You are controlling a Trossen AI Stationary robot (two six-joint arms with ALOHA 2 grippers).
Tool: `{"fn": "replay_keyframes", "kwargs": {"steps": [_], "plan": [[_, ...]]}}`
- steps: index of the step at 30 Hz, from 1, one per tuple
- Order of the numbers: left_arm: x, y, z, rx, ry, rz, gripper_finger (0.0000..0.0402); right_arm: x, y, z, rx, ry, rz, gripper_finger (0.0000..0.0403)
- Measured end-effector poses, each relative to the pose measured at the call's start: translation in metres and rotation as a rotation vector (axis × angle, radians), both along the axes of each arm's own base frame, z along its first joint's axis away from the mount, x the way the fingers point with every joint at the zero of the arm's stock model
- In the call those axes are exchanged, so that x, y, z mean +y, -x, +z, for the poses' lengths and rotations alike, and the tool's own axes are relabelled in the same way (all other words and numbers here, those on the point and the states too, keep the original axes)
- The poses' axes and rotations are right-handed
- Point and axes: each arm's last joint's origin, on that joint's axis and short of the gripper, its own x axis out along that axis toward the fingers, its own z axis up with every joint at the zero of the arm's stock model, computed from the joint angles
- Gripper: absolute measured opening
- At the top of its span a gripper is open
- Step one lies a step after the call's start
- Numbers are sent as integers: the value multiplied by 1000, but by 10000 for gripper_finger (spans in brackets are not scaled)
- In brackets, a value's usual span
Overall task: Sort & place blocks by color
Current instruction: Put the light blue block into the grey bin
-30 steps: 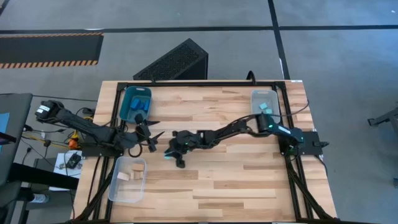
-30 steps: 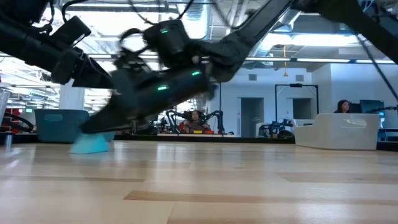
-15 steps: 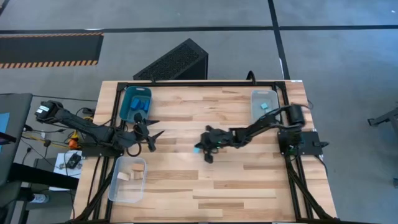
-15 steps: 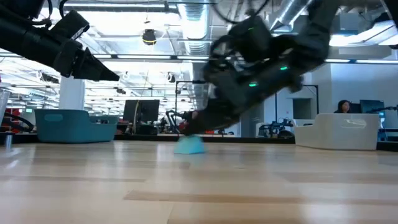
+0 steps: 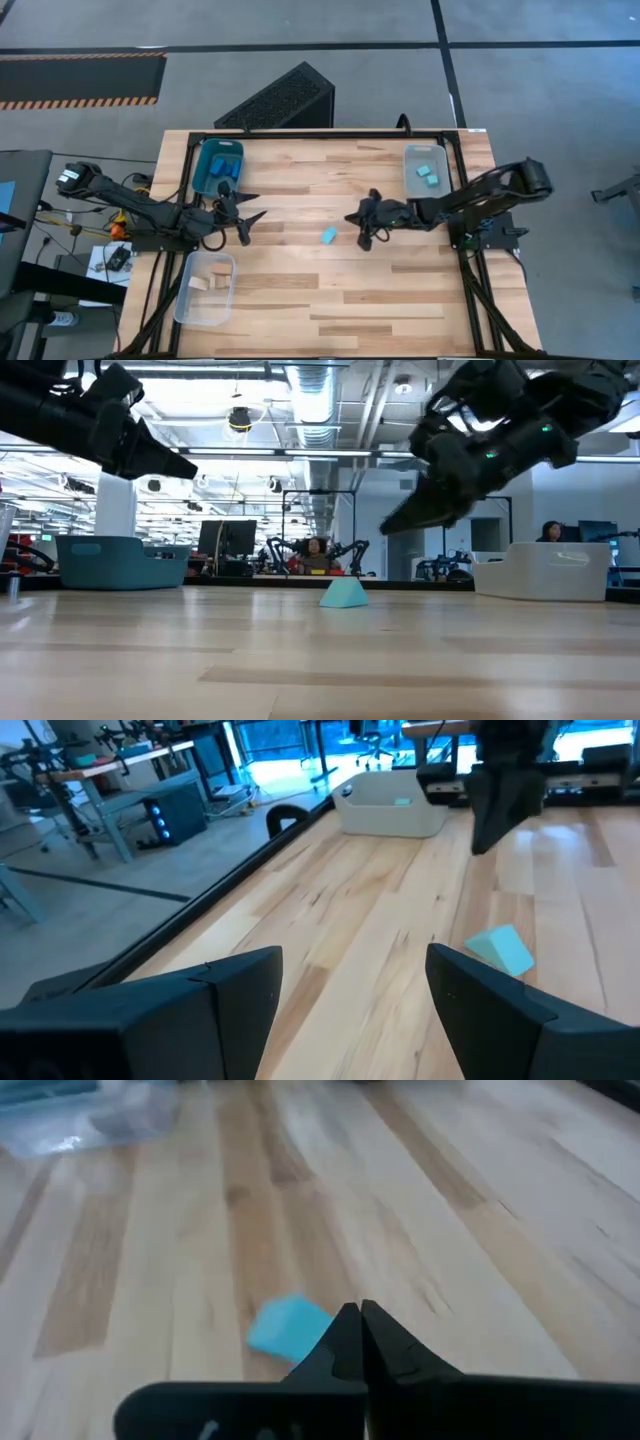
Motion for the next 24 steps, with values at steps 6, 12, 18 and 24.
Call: {"fn": "replay_keyframes", "kwargs": {"steps": [6,12,18,24], "plan": [[0,-1,3,-25,4,-7,238,-2,0,1,-16,-51,-11,40],[-1,-1,3,-26,14,-28,238,5,-7,-14,-10,-69,42,151],[-2,-9,8,-93,45,-135,238,11,-20,-34,-52,-58,101,279],[-4,-23,2,-103,42,-195,238,17,-36,-56,2,-36,150,336]]}}
